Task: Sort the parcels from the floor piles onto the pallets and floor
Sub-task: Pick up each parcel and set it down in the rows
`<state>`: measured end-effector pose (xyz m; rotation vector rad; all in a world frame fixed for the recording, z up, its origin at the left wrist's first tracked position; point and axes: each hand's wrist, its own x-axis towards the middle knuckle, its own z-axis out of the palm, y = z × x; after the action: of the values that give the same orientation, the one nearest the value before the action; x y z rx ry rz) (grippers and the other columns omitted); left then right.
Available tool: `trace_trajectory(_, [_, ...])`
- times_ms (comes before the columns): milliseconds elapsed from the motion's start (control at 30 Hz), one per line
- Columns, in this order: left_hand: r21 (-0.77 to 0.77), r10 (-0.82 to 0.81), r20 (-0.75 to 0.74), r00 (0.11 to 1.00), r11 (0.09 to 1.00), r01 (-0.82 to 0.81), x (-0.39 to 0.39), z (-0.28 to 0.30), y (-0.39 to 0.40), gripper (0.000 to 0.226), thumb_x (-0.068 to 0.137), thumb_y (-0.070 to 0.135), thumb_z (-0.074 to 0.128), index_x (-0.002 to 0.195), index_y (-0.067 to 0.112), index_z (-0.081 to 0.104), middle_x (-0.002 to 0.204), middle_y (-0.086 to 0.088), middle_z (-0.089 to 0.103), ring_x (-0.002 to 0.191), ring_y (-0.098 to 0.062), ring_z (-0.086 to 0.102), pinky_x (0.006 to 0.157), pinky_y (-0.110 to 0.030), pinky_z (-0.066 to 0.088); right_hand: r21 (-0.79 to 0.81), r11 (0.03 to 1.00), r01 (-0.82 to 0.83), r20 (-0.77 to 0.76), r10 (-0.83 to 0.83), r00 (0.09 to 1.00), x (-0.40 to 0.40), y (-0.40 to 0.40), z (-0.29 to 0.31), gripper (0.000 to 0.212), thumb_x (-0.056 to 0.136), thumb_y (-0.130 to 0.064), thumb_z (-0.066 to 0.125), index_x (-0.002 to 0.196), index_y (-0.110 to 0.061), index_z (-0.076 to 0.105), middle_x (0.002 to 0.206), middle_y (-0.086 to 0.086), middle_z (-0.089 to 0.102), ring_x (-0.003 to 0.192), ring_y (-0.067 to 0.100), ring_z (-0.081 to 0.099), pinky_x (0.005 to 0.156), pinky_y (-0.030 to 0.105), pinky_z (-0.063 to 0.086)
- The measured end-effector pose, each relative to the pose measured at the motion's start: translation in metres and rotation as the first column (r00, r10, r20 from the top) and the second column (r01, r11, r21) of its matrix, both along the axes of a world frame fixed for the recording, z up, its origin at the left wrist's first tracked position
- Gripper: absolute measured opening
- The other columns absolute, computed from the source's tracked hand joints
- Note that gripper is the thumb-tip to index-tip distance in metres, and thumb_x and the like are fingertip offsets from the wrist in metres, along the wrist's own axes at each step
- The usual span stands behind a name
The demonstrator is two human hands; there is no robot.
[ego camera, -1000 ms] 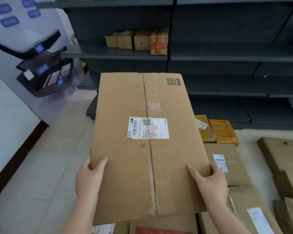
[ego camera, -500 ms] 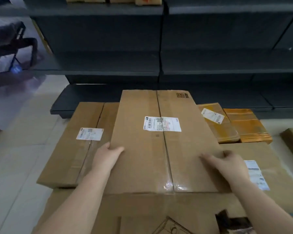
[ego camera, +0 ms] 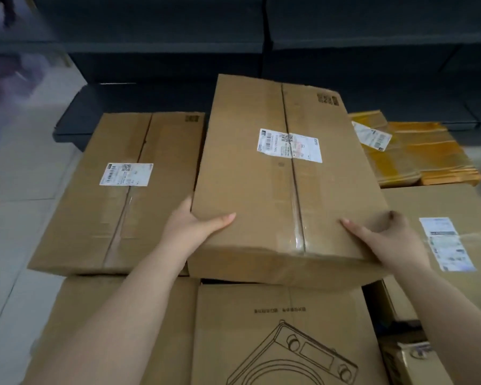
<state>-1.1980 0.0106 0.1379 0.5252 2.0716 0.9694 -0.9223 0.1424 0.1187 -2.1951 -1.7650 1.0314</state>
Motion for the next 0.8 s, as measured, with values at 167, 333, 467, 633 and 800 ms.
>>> trace_trajectory(167, [-0.093, -0.036, -0.129, 0.991, 0.995, 0.025, -0.010, -0.032, 0.016, 0.073, 0.073, 0.042, 0.077, 0.135, 0.018, 0.048, 0.130, 0.003, 0.056, 0.119, -0.021, 0.053, 0.091, -0.027, 0.040, -0.091, 0.984, -0.153, 0.079, 0.160, 0.984, -0.024, 0.033, -0.011, 0.117, 0.053, -0.072, 0.074, 0.146, -0.018, 0.026, 0.142, 0.010, 0.041, 0.128, 0.033, 0.044, 0.098, 0.044, 0.042])
trace_trajectory(333, [-0.205, -0.022, -0.111, 0.994, 0.979, -0.001, -0.011, -0.083, -0.003, 0.083, 0.072, 0.044, 0.078, 0.139, 0.008, 0.044, 0.137, -0.005, 0.053, 0.125, -0.025, 0.050, 0.102, -0.034, 0.042, -0.070, 0.962, -0.263, 0.221, 0.272, 0.937, -0.037, 0.040, -0.045, 0.117, 0.051, -0.072, 0.075, 0.144, -0.019, 0.028, 0.136, 0.011, 0.044, 0.125, 0.033, 0.045, 0.100, 0.045, 0.044])
trace_trajectory(467, [-0.308, -0.134, -0.113, 0.985, 0.947, 0.093, -0.010, -0.110, -0.007, 0.087, 0.072, 0.032, 0.081, 0.144, 0.008, 0.037, 0.142, -0.007, 0.048, 0.128, -0.026, 0.047, 0.105, -0.035, 0.040, -0.273, 0.878, -0.392, 0.314, 0.467, 0.827, -0.036, 0.031, -0.077, 0.121, 0.053, -0.067, 0.078, 0.147, -0.018, 0.018, 0.138, 0.011, 0.044, 0.125, 0.031, 0.045, 0.100, 0.042, 0.045])
trace_trajectory(633, [-0.418, -0.270, -0.287, 0.919, 0.898, 0.133, 0.014, -0.141, -0.034, 0.092, 0.079, 0.037, 0.074, 0.151, 0.018, 0.019, 0.148, -0.004, 0.041, 0.132, -0.024, 0.044, 0.101, -0.035, 0.044, -0.306, 0.865, -0.398, 0.365, 0.493, 0.790, -0.021, 0.006, -0.111, 0.127, 0.062, -0.065, 0.075, 0.151, -0.029, -0.009, 0.149, 0.010, 0.019, 0.134, 0.035, 0.033, 0.095, 0.046, 0.044])
trace_trajectory(800, [-0.389, -0.252, -0.337, 0.907, 0.915, 0.110, 0.015, -0.147, -0.035, 0.090, 0.081, 0.037, 0.072, 0.151, 0.020, 0.018, 0.150, -0.003, 0.037, 0.134, -0.022, 0.041, 0.099, -0.035, 0.042, -0.318, 0.875, -0.364, 0.382, 0.470, 0.796, -0.025, 0.008, -0.110, 0.126, 0.064, -0.060, 0.077, 0.151, -0.029, -0.009, 0.158, 0.009, 0.004, 0.136, 0.034, 0.033, 0.096, 0.045, 0.044])
